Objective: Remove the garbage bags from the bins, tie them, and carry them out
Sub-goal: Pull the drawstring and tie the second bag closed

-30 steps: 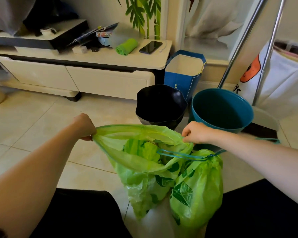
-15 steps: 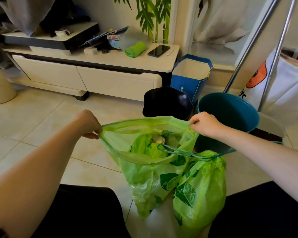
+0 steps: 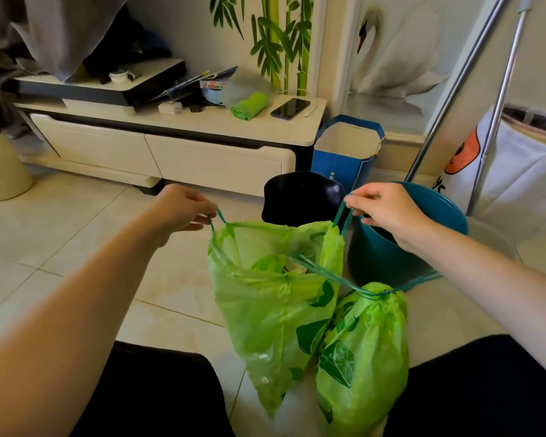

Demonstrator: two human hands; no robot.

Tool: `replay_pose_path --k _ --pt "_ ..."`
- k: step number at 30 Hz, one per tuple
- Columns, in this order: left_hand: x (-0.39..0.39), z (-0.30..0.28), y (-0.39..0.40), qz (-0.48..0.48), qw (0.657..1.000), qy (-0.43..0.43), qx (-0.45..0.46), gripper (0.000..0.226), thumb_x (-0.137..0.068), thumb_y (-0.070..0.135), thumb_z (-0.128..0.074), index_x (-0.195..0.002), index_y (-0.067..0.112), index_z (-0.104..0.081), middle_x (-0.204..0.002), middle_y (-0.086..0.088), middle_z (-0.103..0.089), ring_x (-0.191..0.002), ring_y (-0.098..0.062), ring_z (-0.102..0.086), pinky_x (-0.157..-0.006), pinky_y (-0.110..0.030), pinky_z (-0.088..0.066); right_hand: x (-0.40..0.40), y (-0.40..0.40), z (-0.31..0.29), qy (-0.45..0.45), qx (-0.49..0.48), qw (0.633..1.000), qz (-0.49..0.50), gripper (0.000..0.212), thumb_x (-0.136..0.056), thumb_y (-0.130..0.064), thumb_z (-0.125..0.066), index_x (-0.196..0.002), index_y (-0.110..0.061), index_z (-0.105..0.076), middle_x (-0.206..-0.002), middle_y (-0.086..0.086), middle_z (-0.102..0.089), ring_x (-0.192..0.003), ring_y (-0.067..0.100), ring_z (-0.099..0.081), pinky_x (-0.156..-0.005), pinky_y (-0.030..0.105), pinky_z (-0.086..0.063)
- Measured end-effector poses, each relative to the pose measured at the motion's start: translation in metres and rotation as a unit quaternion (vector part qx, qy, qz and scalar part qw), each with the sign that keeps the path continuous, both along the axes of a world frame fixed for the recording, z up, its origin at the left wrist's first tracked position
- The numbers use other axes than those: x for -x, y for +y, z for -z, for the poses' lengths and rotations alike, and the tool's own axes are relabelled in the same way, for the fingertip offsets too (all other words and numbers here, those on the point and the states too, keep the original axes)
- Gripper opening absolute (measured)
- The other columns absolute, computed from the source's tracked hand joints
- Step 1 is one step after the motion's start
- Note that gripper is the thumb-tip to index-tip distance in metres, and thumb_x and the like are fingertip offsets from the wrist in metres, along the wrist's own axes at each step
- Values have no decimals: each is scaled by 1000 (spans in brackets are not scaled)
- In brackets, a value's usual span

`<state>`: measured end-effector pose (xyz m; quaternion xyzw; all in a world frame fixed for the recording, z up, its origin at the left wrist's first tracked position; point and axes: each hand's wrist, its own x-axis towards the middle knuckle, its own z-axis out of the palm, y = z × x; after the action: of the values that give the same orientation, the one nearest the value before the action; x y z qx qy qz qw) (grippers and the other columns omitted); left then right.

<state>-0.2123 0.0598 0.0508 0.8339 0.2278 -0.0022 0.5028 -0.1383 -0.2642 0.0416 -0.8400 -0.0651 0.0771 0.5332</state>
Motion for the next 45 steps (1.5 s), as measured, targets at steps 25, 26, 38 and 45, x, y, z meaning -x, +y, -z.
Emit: replay_pose_path --k 25,26,38,45 --pt "0 -48 -65 6 966 -218 138 2 -85 12 -67 -86 10 -66 -81 -4 -67 -65 -11 -57 -72 -29 -54 18 21 -47 -221 -80 972 -8 27 -88 -3 -59 -103 -25 -67 -83 -13 -63 -68 -10 -55 -68 9 -43" --pt "1 -48 -68 25 969 -210 131 2 -85 10 -67 -84 10 -65 -82 -6 -67 -67 -13 -57 -74 -31 -54 19 21 -46 -223 -64 973 -12 26 -88 -3 -59 -101 -24 -68 -86 -10 -64 -70 -9 -55 -69 9 -43" --pt "4 -48 -95 76 961 -212 160 2 -88 12 -64 -86 12 -66 -102 -19 -67 -74 -16 -59 -81 -37 -57 29 37 -46 -70 -169 982 -48 15 -91 -13 -60 -102 -15 -69 -82 -6 -73 -74 3 -67 -72 22 -55" --pt "4 -43 -112 123 964 -195 133 17 -88 8 -63 -103 6 -70 -103 -20 -69 -78 -17 -68 -77 -35 -60 36 46 -52 -44 -174 982 -55 4 -90 -14 -61 -93 -13 -64 -85 1 -76 -79 10 -71 -78 29 -59"
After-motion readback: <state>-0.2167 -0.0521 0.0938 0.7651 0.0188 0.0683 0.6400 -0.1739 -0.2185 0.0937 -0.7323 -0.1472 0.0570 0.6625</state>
